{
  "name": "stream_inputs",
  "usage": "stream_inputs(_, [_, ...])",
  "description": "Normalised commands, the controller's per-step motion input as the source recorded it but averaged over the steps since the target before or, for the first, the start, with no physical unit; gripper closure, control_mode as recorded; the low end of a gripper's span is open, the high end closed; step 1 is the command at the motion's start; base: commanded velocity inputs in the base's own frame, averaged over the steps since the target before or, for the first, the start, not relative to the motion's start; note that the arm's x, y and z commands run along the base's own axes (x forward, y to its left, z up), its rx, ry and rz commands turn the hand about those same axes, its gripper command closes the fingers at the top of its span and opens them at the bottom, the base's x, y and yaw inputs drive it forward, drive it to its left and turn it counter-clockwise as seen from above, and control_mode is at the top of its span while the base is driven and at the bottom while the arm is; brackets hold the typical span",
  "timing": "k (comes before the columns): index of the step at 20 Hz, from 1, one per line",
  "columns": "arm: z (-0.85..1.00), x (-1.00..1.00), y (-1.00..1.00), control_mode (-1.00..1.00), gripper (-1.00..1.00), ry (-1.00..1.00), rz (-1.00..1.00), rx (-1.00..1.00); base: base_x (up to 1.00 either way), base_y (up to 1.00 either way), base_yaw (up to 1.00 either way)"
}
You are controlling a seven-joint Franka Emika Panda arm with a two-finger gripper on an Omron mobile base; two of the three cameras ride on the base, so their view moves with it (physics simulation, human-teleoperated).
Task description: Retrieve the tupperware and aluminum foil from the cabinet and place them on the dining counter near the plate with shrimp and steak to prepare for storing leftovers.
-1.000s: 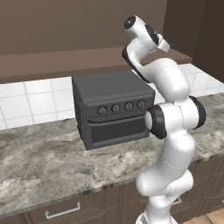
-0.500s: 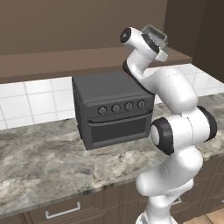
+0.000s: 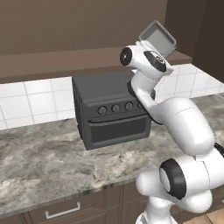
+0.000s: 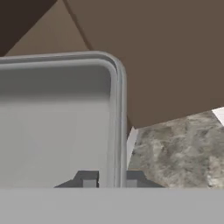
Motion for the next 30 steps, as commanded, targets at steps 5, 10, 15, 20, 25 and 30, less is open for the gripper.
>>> stream_inputs(5, [0.02,-1.00,0.44,-1.00,1.00,0.01,0.01,-0.13,0.00,0.00,0.00])
stream_inputs(10, [0.18,-1.00,0.09,-1.00,1.00,0.02,0.09,-0.06,0.00,0.00,0.00])
stream_inputs(15, [0.09,-1.00,0.01,-1.00,1.00,0.16,0.14,-0.04,0.00,0.00,0.00])
stream_inputs(20, [0.00,0.00,0.00,1.00,1.00,0.00,0.00,0.00,-1.00,0.03,0.04])
stream_inputs(25, [0.00,0.00,0.00,1.00,1.00,0.00,0.00,0.00,-1.00,-0.40,-0.26])
stream_inputs(30, [0.00,0.00,0.00,1.00,1.00,0.00,0.00,0.00,-0.64,-0.10,-0.74])
